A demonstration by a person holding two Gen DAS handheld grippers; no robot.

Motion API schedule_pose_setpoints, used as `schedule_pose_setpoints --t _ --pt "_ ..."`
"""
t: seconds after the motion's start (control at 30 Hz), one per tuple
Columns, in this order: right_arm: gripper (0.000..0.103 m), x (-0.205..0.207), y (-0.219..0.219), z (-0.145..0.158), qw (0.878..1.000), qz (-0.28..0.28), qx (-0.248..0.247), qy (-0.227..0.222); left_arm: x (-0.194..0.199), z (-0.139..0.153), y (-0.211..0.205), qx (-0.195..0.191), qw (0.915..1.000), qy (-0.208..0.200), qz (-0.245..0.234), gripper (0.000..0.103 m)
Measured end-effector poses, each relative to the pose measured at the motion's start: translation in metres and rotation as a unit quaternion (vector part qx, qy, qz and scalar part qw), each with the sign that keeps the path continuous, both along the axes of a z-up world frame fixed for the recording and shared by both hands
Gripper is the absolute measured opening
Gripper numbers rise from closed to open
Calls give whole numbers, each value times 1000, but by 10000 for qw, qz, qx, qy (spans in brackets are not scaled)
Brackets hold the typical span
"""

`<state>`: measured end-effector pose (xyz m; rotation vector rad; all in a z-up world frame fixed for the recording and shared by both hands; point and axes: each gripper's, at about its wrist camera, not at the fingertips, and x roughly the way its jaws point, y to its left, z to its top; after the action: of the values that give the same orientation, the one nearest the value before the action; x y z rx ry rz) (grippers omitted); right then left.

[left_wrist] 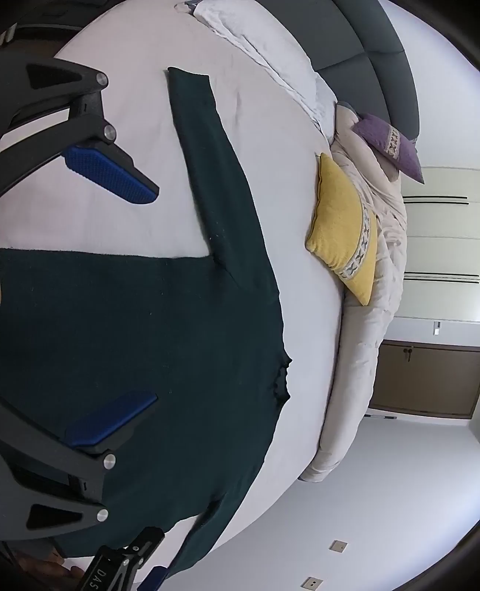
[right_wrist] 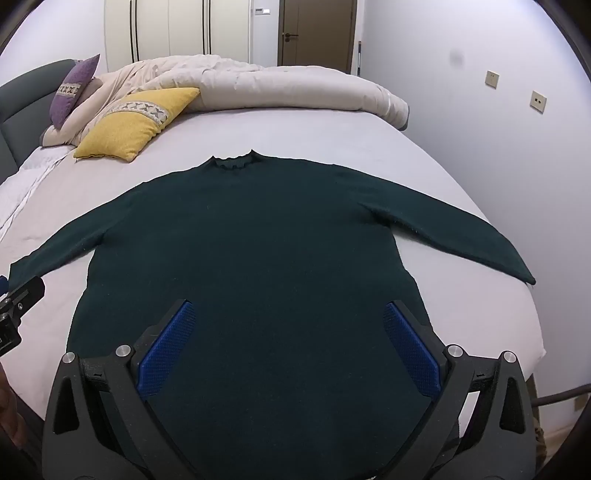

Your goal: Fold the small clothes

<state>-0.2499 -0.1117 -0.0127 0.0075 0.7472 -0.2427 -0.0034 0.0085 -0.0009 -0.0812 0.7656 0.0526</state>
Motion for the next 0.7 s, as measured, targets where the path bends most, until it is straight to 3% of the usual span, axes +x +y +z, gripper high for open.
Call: schedule_pose_setpoints --t 0.7 --pt "103 9 2 -6 9999 -72 102 94 1 -7 4 -38 10000 41 61 103"
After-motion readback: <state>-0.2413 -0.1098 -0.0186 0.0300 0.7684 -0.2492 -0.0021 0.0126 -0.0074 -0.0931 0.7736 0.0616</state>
